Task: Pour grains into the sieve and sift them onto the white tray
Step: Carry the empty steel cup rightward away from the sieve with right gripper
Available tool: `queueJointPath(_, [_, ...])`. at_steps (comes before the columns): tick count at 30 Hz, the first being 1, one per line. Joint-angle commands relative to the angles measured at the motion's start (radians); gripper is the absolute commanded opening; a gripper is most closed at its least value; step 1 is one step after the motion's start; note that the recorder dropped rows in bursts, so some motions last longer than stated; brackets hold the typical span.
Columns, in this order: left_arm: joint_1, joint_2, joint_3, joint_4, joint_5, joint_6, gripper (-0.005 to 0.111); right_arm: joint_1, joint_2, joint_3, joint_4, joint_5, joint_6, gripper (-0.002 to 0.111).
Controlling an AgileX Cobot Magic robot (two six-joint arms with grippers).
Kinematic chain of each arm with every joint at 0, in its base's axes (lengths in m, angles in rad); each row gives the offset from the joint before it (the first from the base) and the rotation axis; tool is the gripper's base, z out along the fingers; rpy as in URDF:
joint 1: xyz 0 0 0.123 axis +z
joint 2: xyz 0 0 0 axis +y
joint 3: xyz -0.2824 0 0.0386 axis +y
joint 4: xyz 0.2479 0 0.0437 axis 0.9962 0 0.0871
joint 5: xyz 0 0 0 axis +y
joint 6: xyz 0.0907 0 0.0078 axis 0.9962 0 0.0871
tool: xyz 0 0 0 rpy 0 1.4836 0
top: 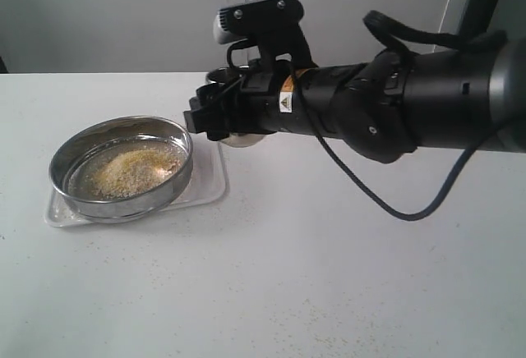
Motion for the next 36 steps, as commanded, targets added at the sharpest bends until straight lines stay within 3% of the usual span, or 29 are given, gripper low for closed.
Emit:
queueJointPath(1, [0.002, -0.004, 0.005, -0.007, -0.001, 0.0, 0.0, -0.04, -0.052, 0.063, 0.006, -0.072, 0.004, 0.0])
queueJointPath(22, [0.002, -0.004, 0.005, -0.007, -0.001, 0.0, 0.0, -0.162, -0.156, 0.214, 0.032, -0.136, 0.004, 0.0])
queueJointPath(36, [0.002, -0.004, 0.005, -0.007, -0.001, 0.0, 0.0, -0.245, -0.156, 0.344, 0.032, -0.31, -0.037, 0.0])
